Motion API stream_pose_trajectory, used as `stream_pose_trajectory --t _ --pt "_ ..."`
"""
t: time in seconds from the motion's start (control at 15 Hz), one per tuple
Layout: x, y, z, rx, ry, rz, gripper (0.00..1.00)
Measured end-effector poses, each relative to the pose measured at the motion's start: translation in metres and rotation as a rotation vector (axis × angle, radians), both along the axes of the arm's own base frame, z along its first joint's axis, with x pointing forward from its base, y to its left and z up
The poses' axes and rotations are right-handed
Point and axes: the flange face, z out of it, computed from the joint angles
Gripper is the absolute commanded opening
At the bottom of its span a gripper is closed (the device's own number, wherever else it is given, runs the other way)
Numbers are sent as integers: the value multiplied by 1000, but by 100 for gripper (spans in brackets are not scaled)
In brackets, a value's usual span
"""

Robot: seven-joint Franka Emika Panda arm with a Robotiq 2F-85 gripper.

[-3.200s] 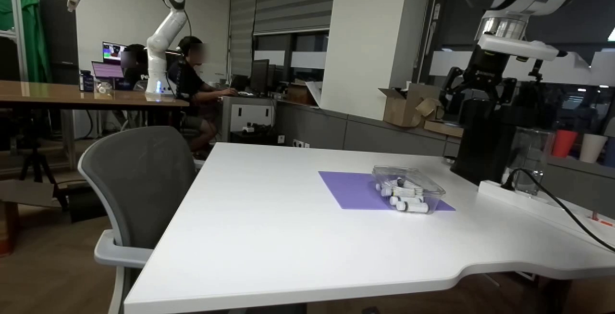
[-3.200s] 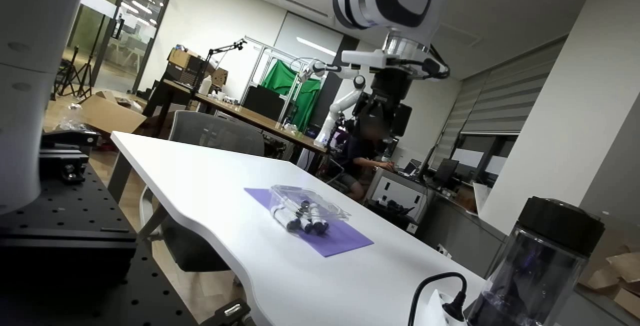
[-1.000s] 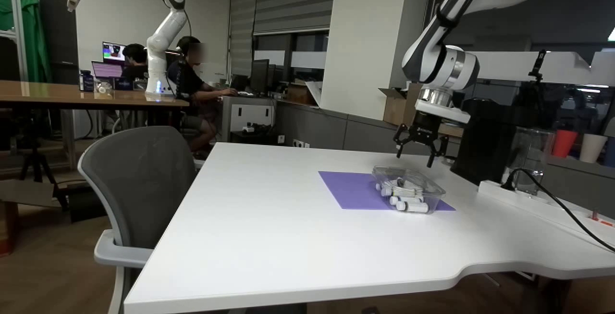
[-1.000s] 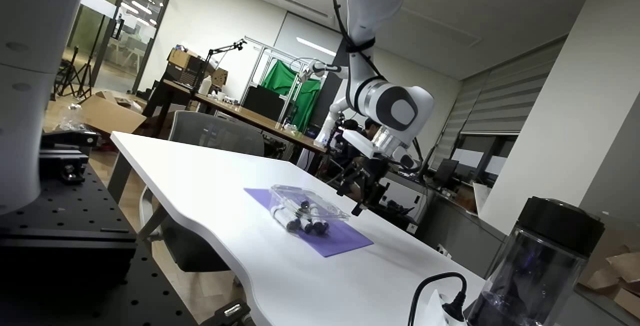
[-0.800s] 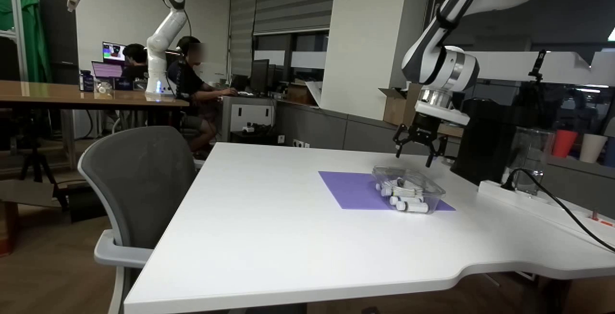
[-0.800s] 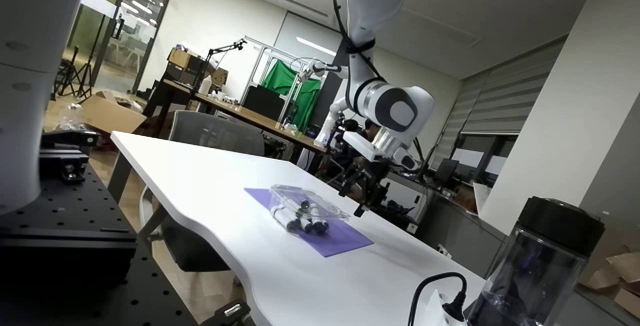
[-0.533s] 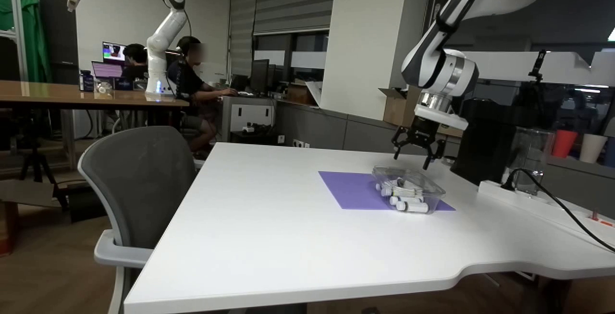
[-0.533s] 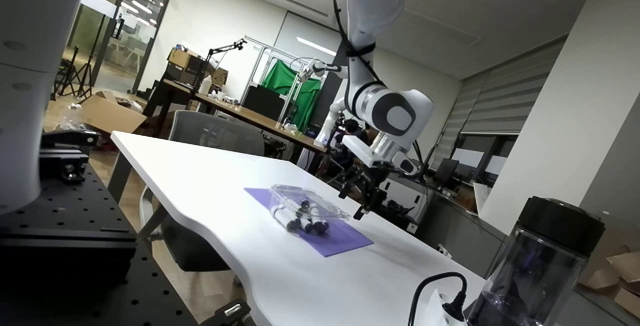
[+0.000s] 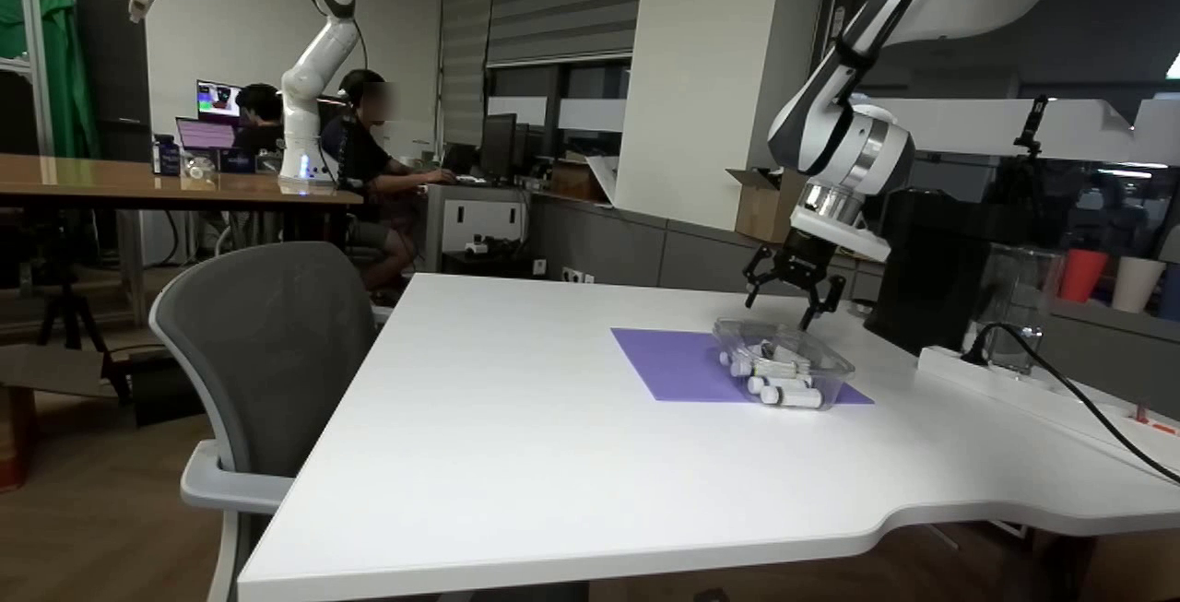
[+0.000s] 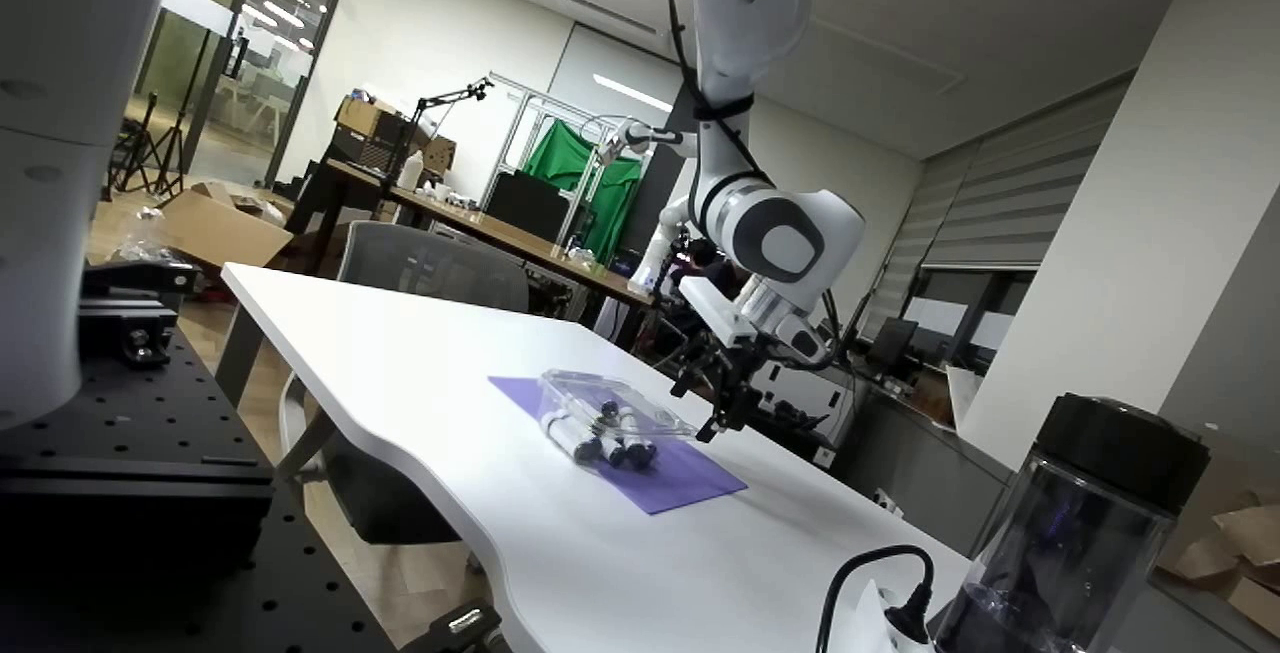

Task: Open the lid of the plastic container.

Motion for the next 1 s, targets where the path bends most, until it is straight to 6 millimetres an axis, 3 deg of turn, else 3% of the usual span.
stream_pose_trajectory --t 0.53,1.0 --pt "0 -6 3 44 -16 -42 100" --pt "3 -9 20 169 21 -80 100"
